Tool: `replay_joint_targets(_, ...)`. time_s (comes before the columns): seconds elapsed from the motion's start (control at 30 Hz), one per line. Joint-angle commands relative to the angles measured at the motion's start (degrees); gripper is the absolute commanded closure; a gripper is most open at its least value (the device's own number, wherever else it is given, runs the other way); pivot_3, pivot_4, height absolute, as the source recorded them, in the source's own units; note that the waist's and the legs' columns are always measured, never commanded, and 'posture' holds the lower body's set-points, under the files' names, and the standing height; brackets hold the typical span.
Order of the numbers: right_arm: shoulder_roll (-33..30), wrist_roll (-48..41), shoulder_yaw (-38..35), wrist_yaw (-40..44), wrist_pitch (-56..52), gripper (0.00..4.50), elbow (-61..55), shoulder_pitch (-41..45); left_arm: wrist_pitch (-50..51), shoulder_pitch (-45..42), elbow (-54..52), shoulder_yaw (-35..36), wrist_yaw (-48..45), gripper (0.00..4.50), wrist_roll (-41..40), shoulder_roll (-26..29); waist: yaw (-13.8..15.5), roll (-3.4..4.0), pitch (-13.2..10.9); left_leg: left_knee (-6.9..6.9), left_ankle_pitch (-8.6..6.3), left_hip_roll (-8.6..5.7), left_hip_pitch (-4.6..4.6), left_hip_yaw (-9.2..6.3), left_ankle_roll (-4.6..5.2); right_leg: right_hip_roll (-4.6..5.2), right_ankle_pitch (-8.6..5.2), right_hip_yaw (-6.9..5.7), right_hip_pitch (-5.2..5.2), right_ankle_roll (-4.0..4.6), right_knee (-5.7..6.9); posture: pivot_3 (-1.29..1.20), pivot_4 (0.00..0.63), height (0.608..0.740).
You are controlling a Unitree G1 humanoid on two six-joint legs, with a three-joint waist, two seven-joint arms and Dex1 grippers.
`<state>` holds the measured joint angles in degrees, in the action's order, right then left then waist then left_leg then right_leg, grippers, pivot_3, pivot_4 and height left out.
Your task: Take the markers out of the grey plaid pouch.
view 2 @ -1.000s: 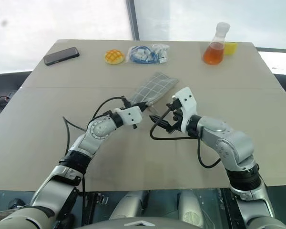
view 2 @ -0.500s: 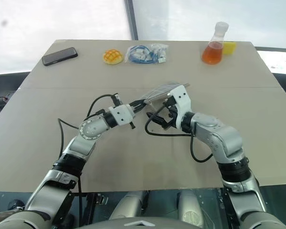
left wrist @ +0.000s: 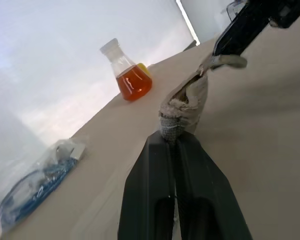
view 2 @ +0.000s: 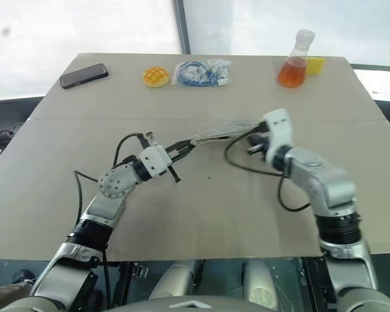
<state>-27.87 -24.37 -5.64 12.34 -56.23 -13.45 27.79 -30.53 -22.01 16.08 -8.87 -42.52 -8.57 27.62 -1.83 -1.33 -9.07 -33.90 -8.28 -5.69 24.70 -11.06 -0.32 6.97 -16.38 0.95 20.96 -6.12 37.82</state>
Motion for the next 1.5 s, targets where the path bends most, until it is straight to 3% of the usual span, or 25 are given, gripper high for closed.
replay_joint_targets(0.03,-4.48,2.08,-6.18,-1.25,-1.71,4.49,-1.54,-1.49,1.94,0.89,-1.72,2.82,-4.46,4.50,-6.45,0.46,-0.02,0.04,-0.02,0.03,0.00,0.00,0.01,0.05,0.00,0.00,0.00,0.00,0.01,0.00,-0.01,0.00,0.150,0.740)
replay_joint_targets(0.17,-11.32,-0.87,-3.51,7.43,-2.14,4.49,-11.03,-6.61,2.66,0.41,0.05,3.83,-7.18,4.50,-9.12,-0.81,-0.26,0.16,-0.07,0.09,0.00,0.05,0.02,0.10,0.00,0.00,-0.01,0.03,0.08,0.00,0.00,0.00,0.150,0.740)
replay_joint_targets(0.27,-11.68,-3.75,-3.37,8.84,-4.15,3.80,-17.88,-8.92,3.71,-0.15,1.32,3.81,-8.63,4.50,-9.90,-2.16,-0.55,0.16,-0.07,0.09,-0.01,0.06,0.03,0.19,0.01,0.02,-0.01,0.06,0.07,-0.01,-0.07,0.00,0.150,0.740)
replay_joint_targets(0.3,-11.78,-4.62,-3.84,9.02,-5.09,3.37,-20.07,-9.76,3.57,-0.25,1.76,3.82,-8.93,4.50,-9.75,-2.49,-0.46,0.17,-0.07,0.09,-0.01,0.08,0.01,0.23,0.02,0.03,-0.01,0.07,0.07,-0.01,-0.06,0.00,0.150,0.740)
replay_joint_targets(0.37,-12.34,-9.28,-8.13,10.81,-8.93,3.50,-24.52,-11.61,3.09,-0.53,2.86,4.00,-9.52,4.50,-9.29,-3.15,-0.25,0.16,-0.06,0.07,0.00,0.07,0.02,0.22,0.02,0.03,-0.02,0.06,0.05,-0.02,-0.06,0.00,0.150,0.740)
replay_joint_targets(0.47,-11.89,-16.41,-14.75,12.23,-13.77,4.43,-28.87,-12.65,2.20,-1.06,4.61,4.25,-10.50,4.50,-8.88,-3.86,0.23,0.16,-0.06,0.03,0.00,0.06,0.04,0.20,0.02,0.05,-0.01,0.05,-0.03,-0.02,-0.12,0.00,0.150,0.740)
replay_joint_targets(0.57,-8.90,-20.06,-14.92,9.86,-16.02,4.43,-30.42,-10.27,1.53,-1.43,5.71,4.52,-11.59,4.50,-9.00,-4.45,0.42,0.12,-0.04,0.02,0.00,0.08,0.01,0.22,0.02,0.03,-0.01,0.05,-0.04,-0.02,-0.14,0.00,0.150,0.740)
replay_joint_targets(0.67,-5.34,-18.99,-9.64,7.05,-15.59,4.43,-28.61,-7.35,1.33,-1.64,6.29,4.91,-12.64,4.50,-9.25,-5.14,0.39,0.13,-0.05,0.02,0.00,0.13,-0.03,0.21,0.02,-0.01,-0.02,0.03,-0.03,-0.03,-0.12,0.00,0.150,0.740)
replay_joint_targets(0.8,-1.00,-10.21,3.46,4.52,-8.94,4.43,-19.28,-2.80,1.13,-1.62,6.25,5.37,-13.69,4.50,-9.71,-5.84,0.22,0.13,-0.04,0.01,0.00,0.12,-0.05,0.18,0.01,-0.02,-0.01,0.04,-0.01,-0.02,-0.12,0.00,0.150,0.740)
replay_joint_targets(1.0,-0.92,-2.21,15.16,9.47,-0.02,4.43,-8.75,-0.66,3.80,0.73,1.65,5.79,-15.01,4.50,-12.82,-6.66,0.19,0.13,-0.04,0.04,0.00,-0.02,0.03,0.05,0.01,0.05,0.00,0.03,-0.01,0.00,-0.16,0.00,0.150,0.740)
replay_joint_targets(1.1,-5.01,-4.17,17.22,15.73,-1.13,4.43,-12.54,-1.67,11.82,2.82,-3.77,6.06,-17.97,4.50,-19.29,-6.28,0.04,0.15,-0.05,0.11,0.00,-0.02,0.07,-0.07,0.01,0.05,0.00,0.00,0.06,0.00,-0.18,0.00,0.150,0.740)
replay_joint_targets(1.27,-15.49,-13.69,12.36,23.54,-8.68,4.43,-27.19,-1.02,38.29,7.26,-14.52,7.50,-20.66,4.50,-36.09,-2.24,-0.29,0.21,-0.11,0.14,-0.01,0.06,0.07,-0.24,0.02,0.04,-0.02,0.01,0.08,-0.03,-0.14,0.00,0.150,0.740)
replay_joint_targets(1.4,-21.23,-8.48,17.65,22.27,-9.37,4.43,-29.57,2.39,53.19,9.86,-16.79,10.01,-18.76,4.50,-44.12,-0.81,-0.35,0.20,-0.10,0.12,-0.02,0.18,0.01,-0.22,0.01,-0.05,-0.17,0.01,0.08,-0.24,-0.15,0.00,0.150,0.740)
replay_joint_targets(1.5,-21.73,-0.98,25.39,21.27,-4.28,4.43,-26.99,4.58,53.32,11.05,-14.60,10.41,-19.57,4.50,-40.84,-0.52,-0.28,0.19,-0.09,0.13,-0.02,0.27,-0.01,-0.18,0.00,-0.06,-0.17,0.05,0.11,-0.23,-0.15,0.00,0.150,0.740)
